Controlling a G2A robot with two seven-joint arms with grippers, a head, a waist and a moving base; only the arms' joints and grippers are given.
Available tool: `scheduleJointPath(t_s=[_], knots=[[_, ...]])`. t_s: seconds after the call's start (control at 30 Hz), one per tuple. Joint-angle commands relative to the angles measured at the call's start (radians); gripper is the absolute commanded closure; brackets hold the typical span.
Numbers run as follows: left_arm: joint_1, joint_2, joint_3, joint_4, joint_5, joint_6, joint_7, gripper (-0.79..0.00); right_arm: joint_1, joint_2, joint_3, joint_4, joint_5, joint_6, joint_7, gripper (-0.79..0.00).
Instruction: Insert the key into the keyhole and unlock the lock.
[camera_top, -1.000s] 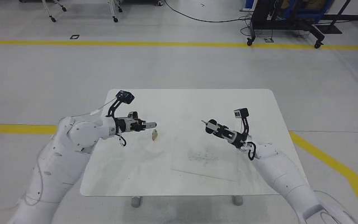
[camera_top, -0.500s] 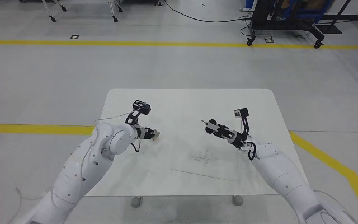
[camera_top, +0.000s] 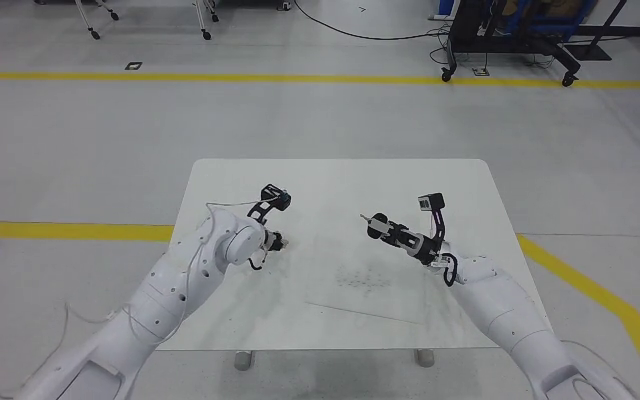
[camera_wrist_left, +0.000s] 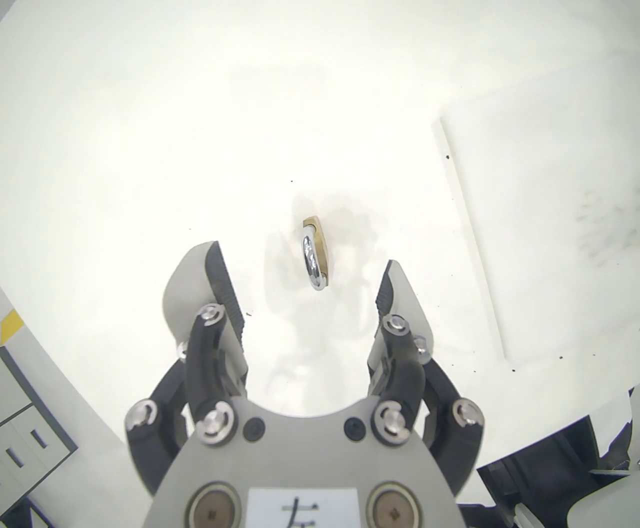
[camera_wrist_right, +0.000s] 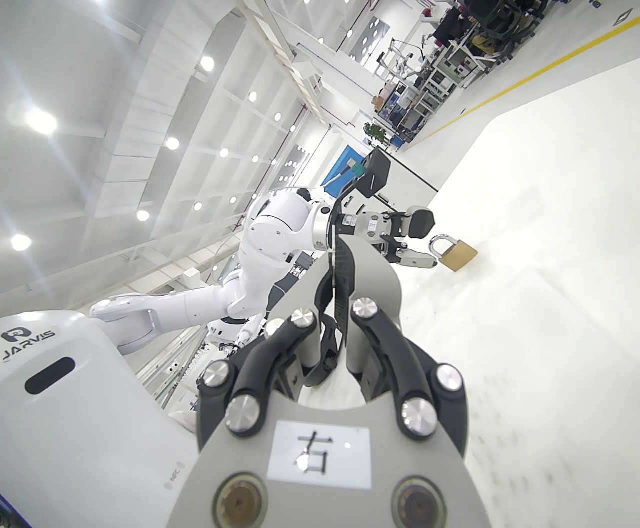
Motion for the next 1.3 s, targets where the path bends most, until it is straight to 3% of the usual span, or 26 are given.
scheduleJointPath(t_s=[0.0, 0.4, 0.43, 0.5, 0.53, 1.17, 1.27], knots=[[-0.009, -0.008, 0.011, 0.017, 0.008, 0.004, -0.001, -0.372, 0.000, 0.000, 0.000, 0.000, 0.000, 0.000, 0.000, 0.000], [-0.032, -0.044, 0.032, 0.080, 0.002, 0.003, -0.013, -0.268, 0.000, 0.000, 0.000, 0.000, 0.000, 0.000, 0.000, 0.000], [-0.034, -0.047, 0.033, 0.084, 0.003, 0.004, -0.015, -0.243, 0.000, 0.000, 0.000, 0.000, 0.000, 0.000, 0.000, 0.000], [-0.035, -0.052, 0.033, 0.092, -0.001, 0.003, -0.010, -0.040, 0.000, 0.000, 0.000, 0.000, 0.000, 0.000, 0.000, 0.000], [-0.036, -0.054, 0.032, 0.095, -0.002, 0.000, -0.006, 0.000, 0.000, 0.000, 0.000, 0.000, 0.000, 0.000, 0.000, 0.000], [-0.001, -0.057, -0.024, 0.076, 0.024, -0.017, -0.005, 0.000, 0.000, 0.000, 0.000, 0.000, 0.000, 0.000, 0.000, 0.000], [0.013, -0.056, -0.047, 0.062, 0.005, -0.011, 0.034, 0.000, 0.000, 0.000, 0.000, 0.000, 0.000, 0.000, 0.000, 0.000]])
